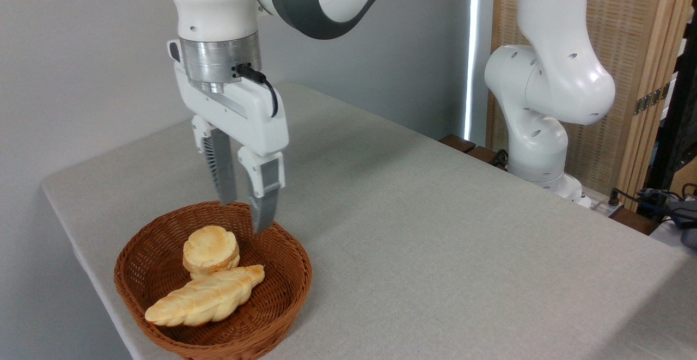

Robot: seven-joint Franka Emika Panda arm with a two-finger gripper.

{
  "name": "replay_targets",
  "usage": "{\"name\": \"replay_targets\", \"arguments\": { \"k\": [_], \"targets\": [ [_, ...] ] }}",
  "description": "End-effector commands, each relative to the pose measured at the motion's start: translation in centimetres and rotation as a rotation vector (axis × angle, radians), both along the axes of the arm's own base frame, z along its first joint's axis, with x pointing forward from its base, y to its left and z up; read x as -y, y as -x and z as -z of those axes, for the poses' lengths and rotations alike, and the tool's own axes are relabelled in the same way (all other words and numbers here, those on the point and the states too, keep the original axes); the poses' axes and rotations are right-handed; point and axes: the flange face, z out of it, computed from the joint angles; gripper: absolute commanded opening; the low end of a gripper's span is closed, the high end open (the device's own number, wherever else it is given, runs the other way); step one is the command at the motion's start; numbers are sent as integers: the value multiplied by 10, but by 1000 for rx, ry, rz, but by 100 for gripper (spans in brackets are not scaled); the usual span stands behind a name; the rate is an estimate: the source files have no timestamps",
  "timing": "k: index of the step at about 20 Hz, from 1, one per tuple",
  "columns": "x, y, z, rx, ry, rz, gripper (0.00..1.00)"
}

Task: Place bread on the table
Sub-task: 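Lower the open gripper into the basket over the long bread roll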

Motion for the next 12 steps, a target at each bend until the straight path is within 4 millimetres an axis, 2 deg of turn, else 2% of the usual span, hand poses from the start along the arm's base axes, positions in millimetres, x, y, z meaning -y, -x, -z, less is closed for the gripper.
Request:
{"name": "replay_targets", "arguments": {
  "k": [1, 6, 8, 12],
  "targets": [
    [-3, -19, 0, 106, 9, -25, 100],
    [-4, -43, 22, 189, 17, -34, 100],
    [-17, -53, 34, 220, 14, -55, 100],
    [-17, -66, 51, 256, 16, -56, 100]
  ]
}}
